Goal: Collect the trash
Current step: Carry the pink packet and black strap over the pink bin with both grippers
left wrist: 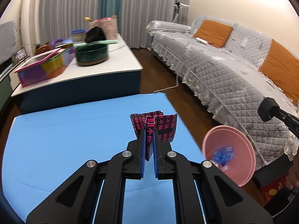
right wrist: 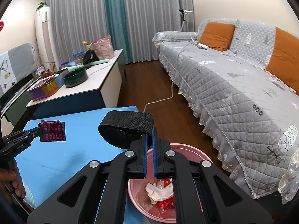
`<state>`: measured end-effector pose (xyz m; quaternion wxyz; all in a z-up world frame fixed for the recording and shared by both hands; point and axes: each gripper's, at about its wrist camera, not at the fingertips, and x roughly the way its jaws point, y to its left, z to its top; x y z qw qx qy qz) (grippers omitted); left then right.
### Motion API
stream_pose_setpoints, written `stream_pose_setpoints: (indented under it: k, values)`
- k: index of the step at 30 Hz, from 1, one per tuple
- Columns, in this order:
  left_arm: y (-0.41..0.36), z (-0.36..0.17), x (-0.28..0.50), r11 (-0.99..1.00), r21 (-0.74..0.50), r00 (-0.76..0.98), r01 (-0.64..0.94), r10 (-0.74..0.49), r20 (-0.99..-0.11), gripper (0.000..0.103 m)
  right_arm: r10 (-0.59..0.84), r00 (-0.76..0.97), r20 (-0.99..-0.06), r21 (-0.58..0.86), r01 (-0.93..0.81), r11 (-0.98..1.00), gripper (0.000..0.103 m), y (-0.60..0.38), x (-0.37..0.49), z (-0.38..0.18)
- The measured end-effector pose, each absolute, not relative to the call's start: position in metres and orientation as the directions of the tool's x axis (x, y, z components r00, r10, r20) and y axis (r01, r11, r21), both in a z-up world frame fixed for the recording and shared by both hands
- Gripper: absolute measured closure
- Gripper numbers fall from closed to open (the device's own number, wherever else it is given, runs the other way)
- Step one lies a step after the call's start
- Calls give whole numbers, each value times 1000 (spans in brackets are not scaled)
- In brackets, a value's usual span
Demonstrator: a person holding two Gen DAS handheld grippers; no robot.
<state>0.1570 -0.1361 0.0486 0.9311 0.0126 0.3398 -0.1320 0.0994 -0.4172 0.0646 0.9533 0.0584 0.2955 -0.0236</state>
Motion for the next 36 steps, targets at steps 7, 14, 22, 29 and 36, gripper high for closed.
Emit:
stream_pose_setpoints:
  k: [7, 14, 22, 29, 36]
  values:
    - [-180, 46, 155, 943, -68, 713, 326, -292, -637, 96, -42, 814, -579, 88, 114, 990, 98, -438, 91, 57]
    - [-222, 41, 152, 921, -56, 689, 386, -328, -646, 96, -71, 799, -597, 82, 148, 985, 98, -461, 89, 47]
    - [-258, 36, 145, 902, -33, 673, 431, -346, -654, 96, -86, 786, -612, 76, 167, 983, 98, -475, 86, 38]
    - [-276, 32, 143, 890, -23, 661, 454, -355, -661, 96, -90, 782, -617, 76, 173, 982, 98, -481, 85, 35]
    - [-287, 31, 142, 881, -29, 649, 472, -370, -665, 96, -91, 779, -621, 73, 173, 982, 98, -484, 84, 32]
